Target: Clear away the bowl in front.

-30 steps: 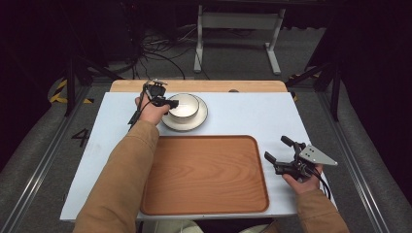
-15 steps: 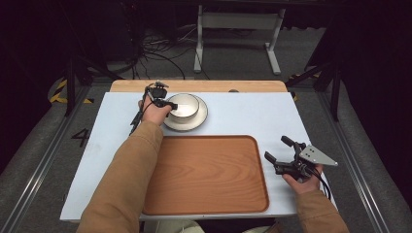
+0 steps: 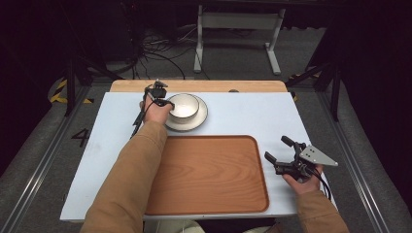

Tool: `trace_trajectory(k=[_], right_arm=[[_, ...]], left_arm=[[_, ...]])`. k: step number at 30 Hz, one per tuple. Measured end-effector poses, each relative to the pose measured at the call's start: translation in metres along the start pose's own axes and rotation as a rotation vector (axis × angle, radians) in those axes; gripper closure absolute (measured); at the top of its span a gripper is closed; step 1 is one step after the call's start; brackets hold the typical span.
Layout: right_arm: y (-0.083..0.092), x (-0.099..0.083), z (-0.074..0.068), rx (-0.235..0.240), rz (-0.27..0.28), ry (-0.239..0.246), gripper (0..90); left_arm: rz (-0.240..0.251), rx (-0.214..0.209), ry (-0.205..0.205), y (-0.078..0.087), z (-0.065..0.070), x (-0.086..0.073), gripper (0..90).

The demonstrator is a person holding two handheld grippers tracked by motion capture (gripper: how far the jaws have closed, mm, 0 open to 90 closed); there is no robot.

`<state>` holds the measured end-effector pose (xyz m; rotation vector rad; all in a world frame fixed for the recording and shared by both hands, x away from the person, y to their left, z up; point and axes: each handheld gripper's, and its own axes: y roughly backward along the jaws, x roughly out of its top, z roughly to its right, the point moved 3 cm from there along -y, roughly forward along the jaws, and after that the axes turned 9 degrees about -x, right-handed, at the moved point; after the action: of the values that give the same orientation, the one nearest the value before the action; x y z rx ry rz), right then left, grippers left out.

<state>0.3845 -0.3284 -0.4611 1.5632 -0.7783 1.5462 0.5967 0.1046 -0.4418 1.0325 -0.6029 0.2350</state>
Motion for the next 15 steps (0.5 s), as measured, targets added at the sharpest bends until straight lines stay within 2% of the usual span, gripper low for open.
trace_trajectory(k=[2,15], right_arm=[[0.0,0.0,0.0002,0.0,0.001,-0.002,8.0],[0.0,0.0,0.0002,0.002,0.003,-0.005,8.0]], left_arm=[[0.004,0.011,0.001,-0.0005,0.0015,0.0,81.9],[0.013,0.016,0.004,0.0002,0.0037,-0.0005,82.6]])
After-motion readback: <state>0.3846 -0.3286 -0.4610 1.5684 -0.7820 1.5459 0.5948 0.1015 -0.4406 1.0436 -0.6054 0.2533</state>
